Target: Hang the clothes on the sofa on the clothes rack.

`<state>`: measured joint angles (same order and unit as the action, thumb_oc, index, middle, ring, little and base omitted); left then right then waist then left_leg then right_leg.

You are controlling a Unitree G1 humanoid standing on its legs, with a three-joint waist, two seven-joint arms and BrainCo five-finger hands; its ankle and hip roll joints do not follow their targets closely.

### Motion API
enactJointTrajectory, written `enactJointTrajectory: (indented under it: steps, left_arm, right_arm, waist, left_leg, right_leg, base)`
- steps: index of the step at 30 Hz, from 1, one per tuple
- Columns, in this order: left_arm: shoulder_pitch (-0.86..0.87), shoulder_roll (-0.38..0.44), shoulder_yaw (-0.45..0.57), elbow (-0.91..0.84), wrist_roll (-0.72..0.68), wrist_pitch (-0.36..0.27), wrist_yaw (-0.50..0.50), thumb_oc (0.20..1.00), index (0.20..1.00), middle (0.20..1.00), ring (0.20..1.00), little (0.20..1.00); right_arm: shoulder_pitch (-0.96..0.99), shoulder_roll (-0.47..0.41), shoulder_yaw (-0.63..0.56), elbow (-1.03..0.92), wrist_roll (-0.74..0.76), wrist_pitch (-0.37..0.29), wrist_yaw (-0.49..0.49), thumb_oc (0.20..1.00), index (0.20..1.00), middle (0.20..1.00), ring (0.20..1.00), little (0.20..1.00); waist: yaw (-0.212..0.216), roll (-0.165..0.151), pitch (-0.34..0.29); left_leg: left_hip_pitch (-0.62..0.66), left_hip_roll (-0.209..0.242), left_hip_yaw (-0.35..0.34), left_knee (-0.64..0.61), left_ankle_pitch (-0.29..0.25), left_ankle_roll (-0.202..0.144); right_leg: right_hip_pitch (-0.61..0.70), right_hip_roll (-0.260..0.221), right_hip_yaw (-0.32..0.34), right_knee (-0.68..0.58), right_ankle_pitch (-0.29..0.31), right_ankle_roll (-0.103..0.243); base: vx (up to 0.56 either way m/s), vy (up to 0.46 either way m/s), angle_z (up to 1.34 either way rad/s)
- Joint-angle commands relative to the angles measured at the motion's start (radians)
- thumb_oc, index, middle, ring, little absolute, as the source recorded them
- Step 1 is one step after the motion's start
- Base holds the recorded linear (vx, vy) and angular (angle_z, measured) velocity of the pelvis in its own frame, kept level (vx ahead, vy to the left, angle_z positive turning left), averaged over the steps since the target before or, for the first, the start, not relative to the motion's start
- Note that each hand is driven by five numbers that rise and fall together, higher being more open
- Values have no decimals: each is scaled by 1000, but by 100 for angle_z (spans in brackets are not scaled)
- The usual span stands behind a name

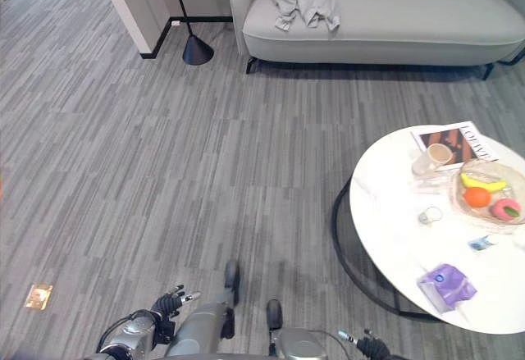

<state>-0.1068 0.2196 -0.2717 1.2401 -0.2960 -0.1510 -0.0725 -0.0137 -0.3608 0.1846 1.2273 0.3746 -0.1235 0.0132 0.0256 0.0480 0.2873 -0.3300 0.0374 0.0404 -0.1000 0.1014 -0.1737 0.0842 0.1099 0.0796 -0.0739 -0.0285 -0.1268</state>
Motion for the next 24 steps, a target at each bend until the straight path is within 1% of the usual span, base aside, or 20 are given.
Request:
enactJointTrajectory:
  steps: [1, 2, 4, 6, 7, 8, 9, 10, 11, 12, 13, 14, 15, 17, 18, 19, 20, 22, 23, 24]
  left_arm:
    - [46, 23, 12, -5, -8, -19, 6, 1000, 1000, 1000, 1000, 1000]
    - [54, 27, 28, -3, -12, -20, 8, 1000, 1000, 1000, 1000, 1000]
    - [65, 32, 40, -2, -15, -23, 7, 1000, 1000, 1000, 1000, 1000]
    - [63, 40, 51, -6, -16, -19, 5, 1000, 1000, 1000, 1000, 1000]
    - [63, 43, 53, -9, -16, -18, 3, 1000, 1000, 1000, 1000, 1000]
    - [63, 43, 53, -9, -15, -18, 3, 1000, 1000, 1000, 1000, 1000]
    - [56, 50, 49, -20, -15, -17, 2, 1000, 1000, 1000, 1000, 1000]
    - [56, 49, 49, -20, -15, -17, 2, 1000, 1000, 1000, 1000, 1000]
    - [52, 51, 50, -24, -18, -17, 3, 1000, 1000, 1000, 1000, 1000]
    - [43, 55, 48, -30, -20, -16, 6, 1000, 1000, 1000, 1000, 1000]
    - [37, 60, 46, -36, -21, -15, 7, 1000, 1000, 1000, 1000, 1000]
    - [30, 67, 46, -45, -25, -14, 9, 1000, 1000, 1000, 1000, 1000]
    - [26, 68, 44, -52, -30, -15, 10, 1000, 1000, 1000, 1000, 1000]
    - [12, 71, 37, -62, -39, -20, 13, 1000, 1000, 1000, 1000, 1000]
    - [12, 71, 37, -62, -39, -20, 13, 1000, 1000, 1000, 1000, 1000]
    - [7, 71, 32, -60, -38, -23, 13, 1000, 1000, 1000, 1000, 1000]
    - [-3, 71, 29, -57, -41, -26, 20, 1000, 1000, 1000, 1000, 1000]
    - [-20, 70, 24, -58, -42, -32, 25, 1000, 1000, 1000, 1000, 1000]
    - [-27, 64, 28, -53, -37, -38, 25, 1000, 1000, 1000, 1000, 1000]
    - [-29, 62, 28, -49, -32, -39, 24, 1000, 1000, 1000, 1000, 1000]
  right_arm:
    - [92, -27, 16, -51, -26, -24, 0, 1000, 1000, 1000, 1000, 1000]
    - [94, -26, 15, -53, -38, -23, 4, 1000, 1000, 1000, 1000, 1000]
    - [98, -24, 18, -56, -59, -20, 16, 1000, 1000, 1000, 1000, 1000]
    - [96, -25, 17, -59, -73, -14, 24, 1000, 1000, 1000, 1000, 1000]
    - [95, -28, 12, -58, -75, -14, 27, 1000, 1000, 1000, 1000, 1000]
    - [95, -29, 12, -58, -75, -14, 27, 1000, 1000, 1000, 1000, 1000]
    - [80, -39, 0, -61, -77, -12, 27, 1000, 1000, 1000, 1000, 1000]
    - [80, -39, 0, -61, -77, -12, 27, 1000, 1000, 1000, 1000, 1000]
    - [74, -43, -6, -64, -73, -14, 28, 1000, 1000, 1000, 1000, 1000]
    - [65, -46, -12, -70, -70, -15, 26, 1000, 1000, 1000, 1000, 1000]
    - [61, -47, -13, -71, -71, -15, 22, 1000, 1000, 1000, 1000, 1000]
    - [58, -43, -5, -67, -83, -13, 18, 1000, 1000, 1000, 1000, 1000]
    - [60, -42, -3, -60, -85, -12, 19, 1000, 1000, 1000, 1000, 1000]
    - [59, -39, 0, -49, -80, -10, 23, 1000, 1000, 1000, 1000, 1000]
    - [59, -40, 0, -49, -80, -10, 23, 1000, 1000, 1000, 1000, 1000]
    - [57, -38, 1, -45, -75, -10, 24, 1000, 1000, 1000, 1000, 1000]
    - [52, -37, 3, -38, -67, -10, 22, 1000, 1000, 1000, 1000, 1000]
    - [52, -33, 7, -28, -54, -9, 21, 1000, 1000, 1000, 1000, 1000]
    - [60, -24, 10, -11, -57, -7, 23, 1000, 1000, 1000, 1000, 1000]
    - [61, -21, 11, -2, -61, -4, 21, 1000, 1000, 1000, 1000, 1000]
  waist:
    - [24, -44, -123]
    - [31, -53, -141]
    - [39, -73, -172]
    - [44, -85, -192]
    - [44, -97, -197]
    - [46, -94, -199]
    - [40, -100, -191]
    - [42, -97, -193]
    - [37, -94, -185]
    - [27, -87, -173]
    - [21, -78, -164]
    - [17, -49, -156]
    - [9, -39, -153]
    - [-15, -27, -140]
    - [-15, -26, -141]
    - [-30, -26, -136]
    - [-49, -33, -123]
    - [-74, -42, -112]
    - [-96, -55, -109]
    - [-103, -55, -107]
  left_leg:
    - [9, -45, 63, 13, 135, 97]
    - [23, -50, 65, 13, 136, 102]
    - [48, -67, 76, 24, 120, 117]
    - [78, -84, 78, 37, 90, 136]
    - [98, -103, 84, 40, 70, 148]
    - [96, -99, 85, 40, 71, 147]
    - [143, -123, 93, 46, 33, 168]
    - [139, -119, 94, 47, 33, 168]
    - [161, -125, 99, 49, 16, 178]
    - [191, -125, 100, 48, -1, 191]
    - [220, -122, 105, 46, -14, 200]
    - [265, -109, 102, 46, -42, 209]
    - [292, -106, 93, 44, -56, 208]
    - [343, -100, 77, 37, -87, 199]
    - [341, -98, 77, 38, -87, 198]
    - [360, -99, 71, 34, -99, 192]
    - [396, -104, 61, 24, -116, 185]
    - [448, -119, 39, 13, -150, 175]
    - [490, -134, 20, 13, -184, 163]
    - [503, -130, 17, 13, -196, 156]
  right_leg:
    - [122, -56, 117, 39, -103, 176]
    - [136, -76, 126, 41, -118, 187]
    - [142, -126, 129, 70, -130, 210]
    - [118, -165, 130, 146, -106, 236]
    - [103, -189, 126, 213, -63, 261]
    - [99, -186, 129, 213, -60, 260]
    - [24, -208, 125, 381, 90, 304]
    - [20, -205, 127, 380, 94, 303]
    - [-20, -207, 127, 472, 177, 313]
    - [-71, -206, 117, 565, 249, 307]
    - [-100, -209, 99, 626, 276, 294]
    - [-186, -243, 18, 688, 237, 264]
    - [-220, -256, -24, 663, 189, 248]
    - [-269, -247, -94, 556, 70, 235]
    - [-269, -245, -95, 553, 73, 235]
    - [-285, -229, -102, 483, 56, 240]
    - [-311, -202, -104, 388, 71, 253]
    - [-329, -170, -109, 194, 112, 282]
    - [-372, -142, -129, 57, 171, 313]
    - [-378, -136, -149, 16, 185, 323]
  base:
    - [522, 197, -100]
    - [500, 187, -97]
    - [487, 170, -41]
    - [430, 141, -18]
    - [270, 84, -23]
    - [307, 110, -27]
    - [151, 61, -15]
    - [231, 98, -16]
    - [149, 75, 4]
    - [228, 113, 3]
    - [355, 162, 24]
    - [388, 141, 14]
    - [444, 95, 16]
    - [297, -24, 8]
    - [215, -56, 8]
    - [227, -79, 9]
    - [346, -130, 25]
    - [456, -168, 40]
    - [514, -193, 38]
    - [492, -219, 29]
